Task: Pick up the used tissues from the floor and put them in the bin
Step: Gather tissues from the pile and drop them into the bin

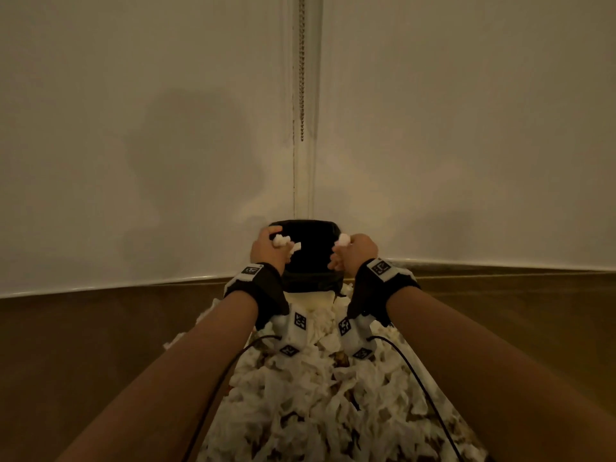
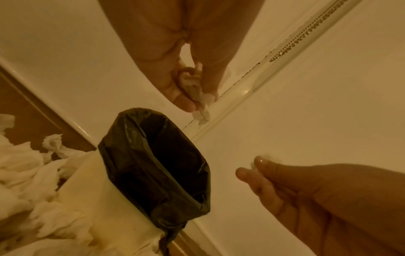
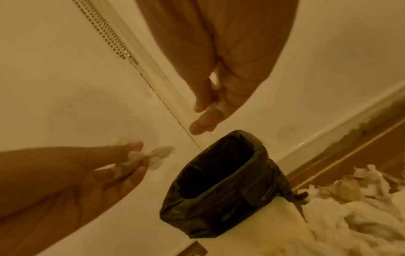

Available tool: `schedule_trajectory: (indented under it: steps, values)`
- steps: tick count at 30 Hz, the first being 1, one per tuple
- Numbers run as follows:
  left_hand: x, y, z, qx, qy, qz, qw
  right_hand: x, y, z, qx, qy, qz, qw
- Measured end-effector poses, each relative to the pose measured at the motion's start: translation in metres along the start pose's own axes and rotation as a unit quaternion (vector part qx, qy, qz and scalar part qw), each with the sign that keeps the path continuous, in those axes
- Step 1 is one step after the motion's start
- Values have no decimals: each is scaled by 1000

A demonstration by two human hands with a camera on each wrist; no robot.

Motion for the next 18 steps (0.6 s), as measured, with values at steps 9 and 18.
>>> schedule_trajectory:
  steps: [9, 18]
  values:
    - [-14, 19, -13, -28, -7, -36, 999, -16, -2, 4, 79, -23, -19, 996]
    - [46, 32, -52, -150, 10, -121, 981, 22, -13, 84, 187, 49, -27, 981]
Point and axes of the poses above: each hand's wrist, its own x-axis away from the middle knuckle, its own y-axis out of the palm, z = x × y, the point moved 3 cm from there along -x, towards the middle knuckle, and after that the axes turned 5 degrees about -z, right-handed, at the moved point
